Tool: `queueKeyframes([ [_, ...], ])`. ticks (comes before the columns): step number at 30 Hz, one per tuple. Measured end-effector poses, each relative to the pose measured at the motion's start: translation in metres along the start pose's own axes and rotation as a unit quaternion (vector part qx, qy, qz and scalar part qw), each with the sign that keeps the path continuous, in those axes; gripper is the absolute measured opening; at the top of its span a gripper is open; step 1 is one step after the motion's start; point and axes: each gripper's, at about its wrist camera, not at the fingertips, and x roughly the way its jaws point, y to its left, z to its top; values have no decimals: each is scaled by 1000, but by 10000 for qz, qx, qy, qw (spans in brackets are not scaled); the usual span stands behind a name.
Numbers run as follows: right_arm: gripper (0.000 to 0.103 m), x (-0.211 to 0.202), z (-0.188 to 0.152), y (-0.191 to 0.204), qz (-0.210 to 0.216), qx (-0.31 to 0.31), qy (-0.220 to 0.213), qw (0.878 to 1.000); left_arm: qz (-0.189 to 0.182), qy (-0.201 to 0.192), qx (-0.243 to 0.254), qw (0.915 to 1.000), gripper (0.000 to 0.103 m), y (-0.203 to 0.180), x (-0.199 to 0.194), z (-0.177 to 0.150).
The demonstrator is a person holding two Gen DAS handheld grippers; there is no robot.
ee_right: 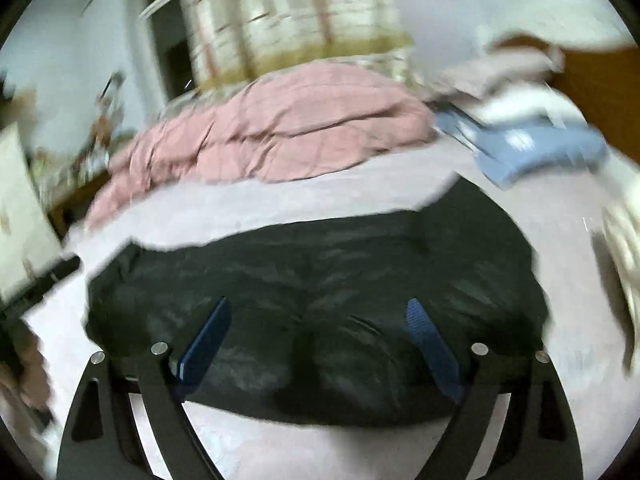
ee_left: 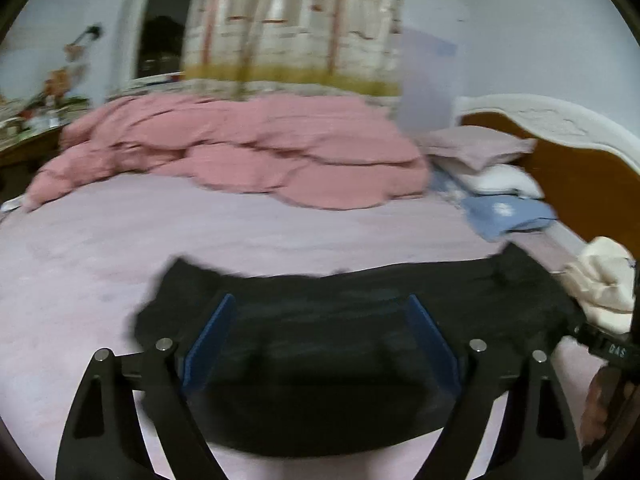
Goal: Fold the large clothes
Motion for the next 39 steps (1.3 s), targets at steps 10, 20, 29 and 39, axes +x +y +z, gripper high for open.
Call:
queueKeyframes([
  [10, 91, -11, -50, -92, 83, 1885, 671, 9797, 319, 1011, 109, 9943, 25, -69, 100, -12],
  [20, 91, 62, -28, -100, 284, 2683, 851, 9592, 331, 1523, 11, 9878, 21, -58, 132, -49],
  [29, 98, 83, -19, -86, -296, 2524, 197, 9670, 351, 1469, 19, 9885, 21, -59, 135, -54],
  [39, 32, 70, -19, -82, 42, 2188, -47, 9758, 361, 1452, 35, 9887, 21, -59, 135, -54],
])
